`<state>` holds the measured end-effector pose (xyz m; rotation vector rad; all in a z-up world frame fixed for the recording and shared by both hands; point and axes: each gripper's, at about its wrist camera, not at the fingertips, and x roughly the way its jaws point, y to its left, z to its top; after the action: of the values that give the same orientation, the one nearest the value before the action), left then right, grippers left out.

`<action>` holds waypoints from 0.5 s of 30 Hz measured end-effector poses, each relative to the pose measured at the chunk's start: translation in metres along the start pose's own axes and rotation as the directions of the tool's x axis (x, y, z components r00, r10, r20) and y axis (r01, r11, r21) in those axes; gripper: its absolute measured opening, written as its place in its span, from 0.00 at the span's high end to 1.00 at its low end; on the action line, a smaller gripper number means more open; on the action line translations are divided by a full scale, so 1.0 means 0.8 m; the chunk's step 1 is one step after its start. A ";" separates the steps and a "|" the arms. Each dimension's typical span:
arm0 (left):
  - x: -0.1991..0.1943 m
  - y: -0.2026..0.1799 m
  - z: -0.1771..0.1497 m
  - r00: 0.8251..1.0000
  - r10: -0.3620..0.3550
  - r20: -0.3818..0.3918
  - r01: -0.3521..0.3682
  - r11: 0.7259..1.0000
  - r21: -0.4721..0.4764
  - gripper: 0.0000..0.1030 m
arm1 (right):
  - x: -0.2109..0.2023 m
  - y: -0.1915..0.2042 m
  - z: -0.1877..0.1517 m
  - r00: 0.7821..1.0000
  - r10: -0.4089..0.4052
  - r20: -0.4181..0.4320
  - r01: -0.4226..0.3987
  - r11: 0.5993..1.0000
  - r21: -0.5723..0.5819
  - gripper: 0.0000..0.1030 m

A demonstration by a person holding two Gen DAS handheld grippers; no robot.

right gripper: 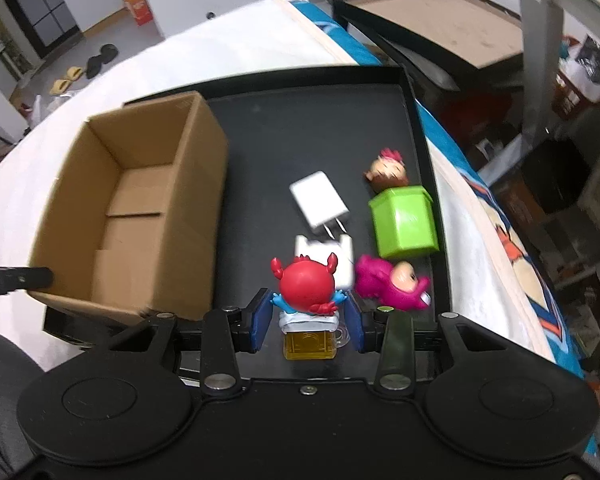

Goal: Organize rigid objects
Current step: 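Carry the red devil figure with the right gripper over the cardboard box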

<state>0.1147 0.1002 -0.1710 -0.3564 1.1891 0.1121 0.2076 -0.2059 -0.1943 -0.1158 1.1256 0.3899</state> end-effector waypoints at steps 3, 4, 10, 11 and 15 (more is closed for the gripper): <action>0.000 0.000 0.000 1.000 -0.005 -0.007 0.005 1.000 0.001 0.89 | -0.011 0.014 0.011 1.000 0.006 0.019 -0.006 1.000 -0.026 0.62; 0.000 -0.001 -0.001 1.000 -0.007 -0.009 0.007 1.000 0.006 0.89 | -0.015 0.019 0.015 1.000 0.010 0.026 -0.009 0.999 -0.034 0.62; 0.001 0.003 0.001 1.000 -0.019 -0.022 0.019 1.000 0.006 0.89 | -0.028 0.044 0.036 0.998 0.036 0.055 -0.031 0.997 -0.077 0.62; 0.001 0.003 0.000 1.000 -0.020 -0.023 0.020 1.000 0.006 0.89 | -0.026 0.046 0.039 0.997 0.041 0.058 -0.036 0.996 -0.081 0.62; 0.002 0.003 0.001 0.999 -0.023 -0.024 0.023 1.000 0.006 0.89 | -0.028 0.066 0.052 0.996 0.060 0.066 -0.052 0.992 -0.112 0.62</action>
<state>0.1154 0.1026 -0.1726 -0.3665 1.2088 0.0842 0.2157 -0.1502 -0.1509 -0.1670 1.0404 0.5033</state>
